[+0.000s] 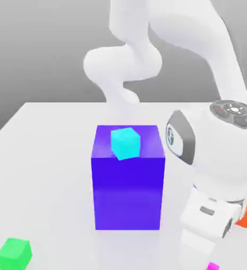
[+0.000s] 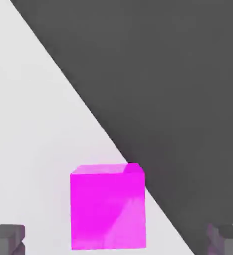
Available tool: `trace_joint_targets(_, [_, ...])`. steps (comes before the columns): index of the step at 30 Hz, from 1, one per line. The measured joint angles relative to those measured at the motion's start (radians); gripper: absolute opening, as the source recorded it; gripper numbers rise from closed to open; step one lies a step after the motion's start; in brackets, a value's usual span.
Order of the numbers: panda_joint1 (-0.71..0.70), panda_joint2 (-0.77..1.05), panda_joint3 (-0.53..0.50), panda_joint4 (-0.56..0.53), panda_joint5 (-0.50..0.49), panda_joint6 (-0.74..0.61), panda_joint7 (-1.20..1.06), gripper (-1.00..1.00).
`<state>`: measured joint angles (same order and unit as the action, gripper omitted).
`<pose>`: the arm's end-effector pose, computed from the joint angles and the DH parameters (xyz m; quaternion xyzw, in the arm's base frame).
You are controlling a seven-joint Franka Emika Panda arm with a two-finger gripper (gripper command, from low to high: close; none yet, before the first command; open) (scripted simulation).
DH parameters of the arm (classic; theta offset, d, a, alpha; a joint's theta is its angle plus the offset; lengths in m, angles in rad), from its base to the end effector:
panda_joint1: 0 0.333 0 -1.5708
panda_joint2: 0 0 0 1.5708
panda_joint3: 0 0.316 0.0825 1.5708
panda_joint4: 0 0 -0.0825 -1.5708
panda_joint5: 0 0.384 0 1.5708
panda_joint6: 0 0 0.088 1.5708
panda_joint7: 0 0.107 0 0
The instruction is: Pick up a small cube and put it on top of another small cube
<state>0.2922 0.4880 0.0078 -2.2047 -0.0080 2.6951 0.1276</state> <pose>0.5256 0.1630 0.1565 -0.9960 -0.0892 -0.0012 0.0004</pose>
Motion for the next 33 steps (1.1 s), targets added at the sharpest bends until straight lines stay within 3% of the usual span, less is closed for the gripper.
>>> trace_joint_targets(1, [0.001, 0.036, -0.001, 0.008, -0.001, 0.027, -0.001, 0.00])
trace_joint_targets(2, [0.001, 0.059, -0.001, 0.013, -0.001, 0.045, -0.001, -1.00])
trace_joint_targets(8, [0.001, 0.071, -0.001, 0.015, -0.002, 0.052, -0.001, -1.00])
trace_joint_targets(13, [-0.002, -0.064, -0.001, -0.015, 0.002, -0.052, -0.002, -1.00])
trace_joint_targets(25, [-0.258, -0.202, -0.288, -0.087, 0.141, -0.135, 0.217, -1.00])
trace_joint_targets(29, [-0.377, -0.114, -0.338, -0.072, 0.251, -0.076, 0.244, -1.00])
trace_joint_targets(30, [-0.396, -0.084, -0.330, -0.068, 0.275, -0.053, 0.237, 1.00])
trace_joint_targets(33, [-0.396, -0.084, -0.330, -0.068, 0.275, -0.053, 0.237, 1.00])
